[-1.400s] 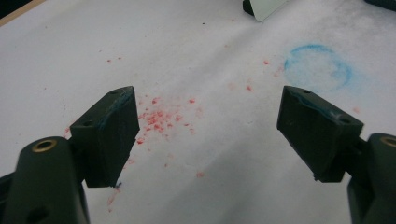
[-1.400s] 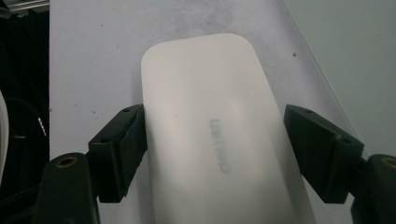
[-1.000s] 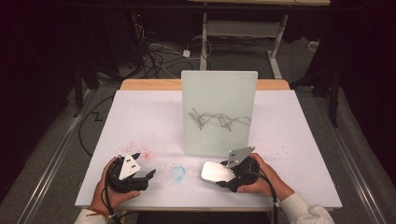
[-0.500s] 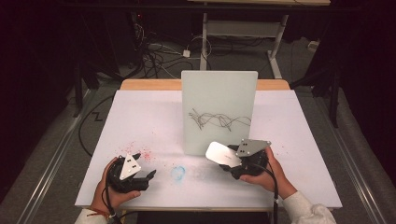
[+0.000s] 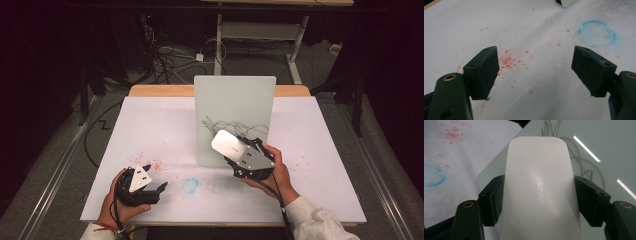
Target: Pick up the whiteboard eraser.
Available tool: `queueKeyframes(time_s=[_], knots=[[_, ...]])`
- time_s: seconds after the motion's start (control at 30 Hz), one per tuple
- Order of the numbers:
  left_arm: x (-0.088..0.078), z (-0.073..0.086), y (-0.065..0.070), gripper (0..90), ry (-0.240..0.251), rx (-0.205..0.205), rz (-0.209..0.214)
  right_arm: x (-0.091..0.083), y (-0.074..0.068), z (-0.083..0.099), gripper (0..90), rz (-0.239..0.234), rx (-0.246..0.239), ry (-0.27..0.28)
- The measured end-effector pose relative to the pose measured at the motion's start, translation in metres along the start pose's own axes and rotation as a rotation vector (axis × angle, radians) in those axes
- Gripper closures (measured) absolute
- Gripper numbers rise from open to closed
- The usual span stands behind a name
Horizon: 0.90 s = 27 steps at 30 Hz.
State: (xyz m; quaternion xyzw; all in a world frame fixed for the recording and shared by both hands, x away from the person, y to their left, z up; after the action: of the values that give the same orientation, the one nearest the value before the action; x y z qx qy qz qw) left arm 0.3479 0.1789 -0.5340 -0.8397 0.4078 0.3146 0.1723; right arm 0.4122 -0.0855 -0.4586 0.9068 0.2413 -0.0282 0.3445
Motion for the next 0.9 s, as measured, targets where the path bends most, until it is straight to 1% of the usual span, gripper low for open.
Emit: queueKeyframes(time_s=[0.03, 0.1, 0.2, 0.23, 0.27, 0.33, 0.4, 0.43, 0.47, 0.5, 0.53, 0.63, 0.7, 0.73, 0.8, 0.9], knots=[[0.0, 0.0, 0.0, 21.2, 0.0, 0.0, 0.0, 0.003, 0.0, -0.003, 30.8, 0.027, -0.004, 0.008], [0.0, 0.0, 0.0, 21.3, -0.002, 0.003, 0.002, 0.007, 0.0, -0.007, 30.9, 0.057, -0.001, 0.013], [0.001, 0.0, 0.001, 21.3, -0.004, 0.005, 0.003, 0.014, -0.001, -0.012, 30.8, 0.101, -0.017, 0.017], [0.001, 0.0, 0.001, 21.3, -0.004, 0.006, 0.002, 0.016, -0.001, -0.013, 30.8, 0.122, -0.025, 0.027], [0.001, -0.001, 0.0, 21.3, 0.0, 0.019, -0.001, 0.017, -0.002, -0.014, 30.8, 0.141, -0.029, 0.03], [0.001, -0.001, 0.0, 21.3, 0.0, 0.022, -0.001, 0.018, -0.001, -0.016, 30.8, 0.183, -0.036, 0.037], [0.001, -0.001, 0.0, 21.3, 0.0, 0.022, 0.001, 0.017, 0.001, -0.016, 30.8, 0.218, -0.025, 0.042], [0.001, 0.0, 0.001, 21.3, -0.003, 0.011, 0.005, 0.016, 0.003, -0.014, 30.8, 0.239, -0.02, 0.039], [0.0, -0.001, 0.001, 21.5, -0.002, 0.013, 0.004, 0.016, 0.007, -0.012, 30.9, 0.263, -0.024, 0.031], [0.0, -0.001, 0.001, 21.7, -0.002, 0.013, 0.003, 0.015, 0.009, -0.009, 30.9, 0.274, -0.023, 0.027], [0.0, -0.001, 0.001, 21.7, 0.0, 0.012, 0.003, 0.013, 0.011, -0.007, 30.9, 0.274, -0.014, 0.022], [0.0, -0.001, 0.001, 21.9, -0.002, 0.012, -0.002, 0.009, 0.019, 0.002, 30.9, 0.315, -0.019, 0.001], [0.0, -0.001, 0.001, 22.0, -0.003, 0.015, -0.003, 0.005, 0.026, 0.008, 30.9, 0.333, -0.019, -0.012], [-0.001, -0.002, 0.0, 22.0, 0.0, 0.029, -0.009, 0.004, 0.029, 0.01, 30.9, 0.344, -0.015, -0.017], [-0.001, -0.003, 0.0, 22.0, 0.004, 0.027, -0.01, 0.001, 0.036, 0.016, 30.9, 0.384, -0.009, -0.032], [-0.001, -0.003, -0.001, 22.0, 0.007, 0.025, -0.013, -0.004, 0.045, 0.028, 30.9, 0.431, 0.001, -0.054]])
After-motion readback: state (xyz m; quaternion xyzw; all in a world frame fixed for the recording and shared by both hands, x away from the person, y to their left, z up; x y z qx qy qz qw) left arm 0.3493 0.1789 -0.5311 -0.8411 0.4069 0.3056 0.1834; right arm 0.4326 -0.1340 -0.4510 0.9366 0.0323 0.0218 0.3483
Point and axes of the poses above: each handheld gripper's, and its own axes: x roughly forward along the jaws, z roughly out of its underside, y roughly to its right, the point moved 9 cm from there along x, roughly forward along the jaws, and after that the axes turned 14 degrees about z, right-handed, at the moved point
